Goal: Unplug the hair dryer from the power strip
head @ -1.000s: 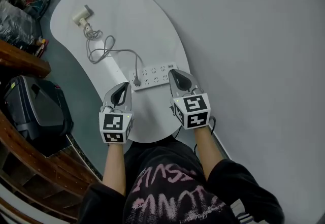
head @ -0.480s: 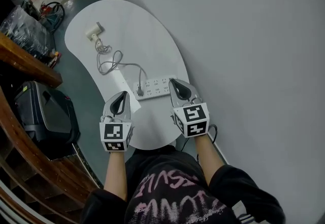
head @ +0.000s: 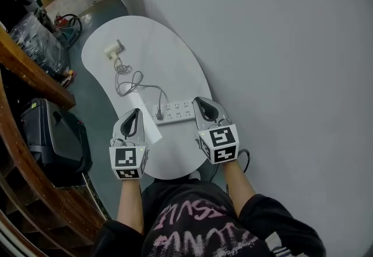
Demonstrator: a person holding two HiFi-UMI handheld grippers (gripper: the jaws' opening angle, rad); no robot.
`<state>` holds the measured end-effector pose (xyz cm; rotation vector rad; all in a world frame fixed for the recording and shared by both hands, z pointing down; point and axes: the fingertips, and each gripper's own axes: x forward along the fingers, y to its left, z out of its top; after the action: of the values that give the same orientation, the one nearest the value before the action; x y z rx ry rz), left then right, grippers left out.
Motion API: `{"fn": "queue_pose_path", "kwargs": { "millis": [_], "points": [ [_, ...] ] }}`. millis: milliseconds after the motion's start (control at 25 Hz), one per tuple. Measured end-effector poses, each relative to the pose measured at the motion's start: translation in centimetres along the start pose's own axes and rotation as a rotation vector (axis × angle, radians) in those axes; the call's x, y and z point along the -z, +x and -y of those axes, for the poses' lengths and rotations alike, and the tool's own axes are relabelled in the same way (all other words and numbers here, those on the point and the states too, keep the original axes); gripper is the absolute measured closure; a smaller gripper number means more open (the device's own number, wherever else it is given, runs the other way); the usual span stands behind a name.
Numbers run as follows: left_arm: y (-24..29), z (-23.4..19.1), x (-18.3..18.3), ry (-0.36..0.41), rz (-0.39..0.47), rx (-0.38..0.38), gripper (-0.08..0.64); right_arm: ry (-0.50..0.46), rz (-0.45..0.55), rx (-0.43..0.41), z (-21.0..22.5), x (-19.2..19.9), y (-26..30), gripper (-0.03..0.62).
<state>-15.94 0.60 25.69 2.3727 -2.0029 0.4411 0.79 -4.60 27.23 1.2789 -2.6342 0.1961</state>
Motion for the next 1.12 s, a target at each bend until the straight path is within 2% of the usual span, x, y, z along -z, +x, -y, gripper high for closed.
{"fn": "queue_pose_path", "kwargs": {
  "millis": [480,880,1120],
  "points": [
    [-1.8,-1.5,-3.4,0.015,0.07,-0.064,0.551,-0.035,0.092,0.021,0.3,-3.2,-1.5,0.583],
    [-2.7,-1.9,-3.7,0.022,0.09,-0.089,0.551,-0.035,0.135,0.04,0.6,-4.2,-2.8,0.583],
    [-3.1,-1.3,-4.5,0.009,0.141,-0.079,0.551,-0.043,0.149,0.039,0.8,-4.3,-3.4,0.584]
  ]
}}
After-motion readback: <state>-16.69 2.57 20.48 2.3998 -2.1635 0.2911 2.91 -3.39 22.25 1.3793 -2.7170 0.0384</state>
